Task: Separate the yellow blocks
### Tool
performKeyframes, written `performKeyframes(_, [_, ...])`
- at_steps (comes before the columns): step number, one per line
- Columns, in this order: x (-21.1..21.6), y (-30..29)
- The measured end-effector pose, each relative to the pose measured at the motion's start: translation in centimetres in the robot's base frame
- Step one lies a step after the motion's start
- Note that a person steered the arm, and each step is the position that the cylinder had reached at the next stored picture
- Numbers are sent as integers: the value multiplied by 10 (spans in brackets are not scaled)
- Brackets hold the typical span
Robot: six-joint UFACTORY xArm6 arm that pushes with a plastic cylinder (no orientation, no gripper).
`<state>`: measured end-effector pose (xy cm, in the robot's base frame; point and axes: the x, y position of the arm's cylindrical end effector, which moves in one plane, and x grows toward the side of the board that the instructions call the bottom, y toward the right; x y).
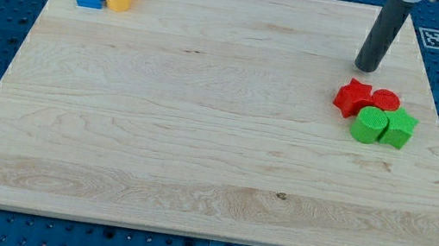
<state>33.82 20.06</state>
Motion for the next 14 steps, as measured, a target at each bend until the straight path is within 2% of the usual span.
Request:
performKeyframes(3, [-21, -96])
performKeyframes(4, [-55, -130])
performKeyframes(6, [-135, -228])
performKeyframes(7, [-145, -271])
performKeyframes(9, [-147, -421])
performKeyframes(11, [-134, -426])
performKeyframes(14, [-67, -359])
